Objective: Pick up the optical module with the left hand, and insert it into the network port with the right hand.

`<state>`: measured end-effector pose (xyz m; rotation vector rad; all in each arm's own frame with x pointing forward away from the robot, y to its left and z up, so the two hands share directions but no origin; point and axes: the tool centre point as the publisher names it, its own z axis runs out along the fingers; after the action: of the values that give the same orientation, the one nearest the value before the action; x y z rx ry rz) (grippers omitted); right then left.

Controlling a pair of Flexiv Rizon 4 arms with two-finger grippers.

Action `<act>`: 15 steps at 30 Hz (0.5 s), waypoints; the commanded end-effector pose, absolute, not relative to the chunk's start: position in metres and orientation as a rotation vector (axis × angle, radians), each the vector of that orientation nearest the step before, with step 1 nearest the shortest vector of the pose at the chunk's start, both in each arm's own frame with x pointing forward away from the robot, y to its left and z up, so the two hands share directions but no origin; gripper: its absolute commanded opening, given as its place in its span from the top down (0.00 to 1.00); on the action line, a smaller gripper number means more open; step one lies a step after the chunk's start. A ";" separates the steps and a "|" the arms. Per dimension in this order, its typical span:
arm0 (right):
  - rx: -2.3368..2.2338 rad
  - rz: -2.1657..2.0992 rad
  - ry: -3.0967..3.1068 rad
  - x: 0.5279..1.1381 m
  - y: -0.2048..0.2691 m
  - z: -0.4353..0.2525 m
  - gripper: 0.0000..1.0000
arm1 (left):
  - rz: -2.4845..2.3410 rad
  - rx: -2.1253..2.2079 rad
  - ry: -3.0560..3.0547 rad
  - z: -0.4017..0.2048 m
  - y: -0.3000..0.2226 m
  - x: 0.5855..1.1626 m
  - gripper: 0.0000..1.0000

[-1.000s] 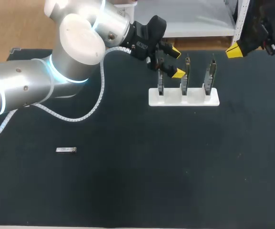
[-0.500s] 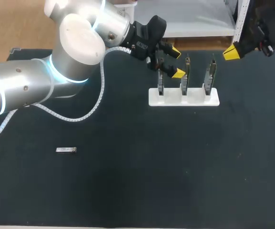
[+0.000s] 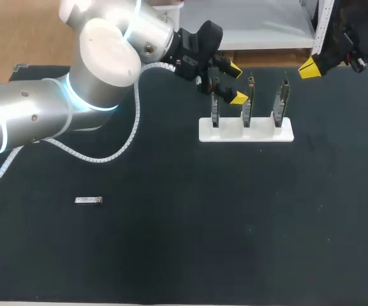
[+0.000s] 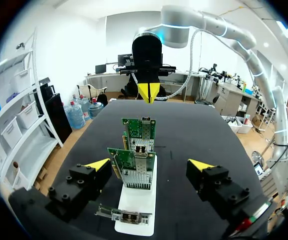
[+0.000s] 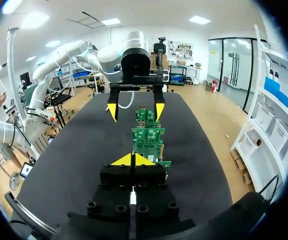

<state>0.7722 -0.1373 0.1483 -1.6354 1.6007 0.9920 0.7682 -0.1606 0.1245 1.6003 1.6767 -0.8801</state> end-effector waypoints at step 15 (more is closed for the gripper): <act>-1.648 0.986 1.626 0.777 -0.134 0.147 0.00 | -0.879 1.602 1.679 0.125 -0.161 0.769 0.00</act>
<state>0.7768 -0.1341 0.1463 -1.6481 1.6257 0.9874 0.7682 -0.1606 0.1245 1.6002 1.6767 -0.8801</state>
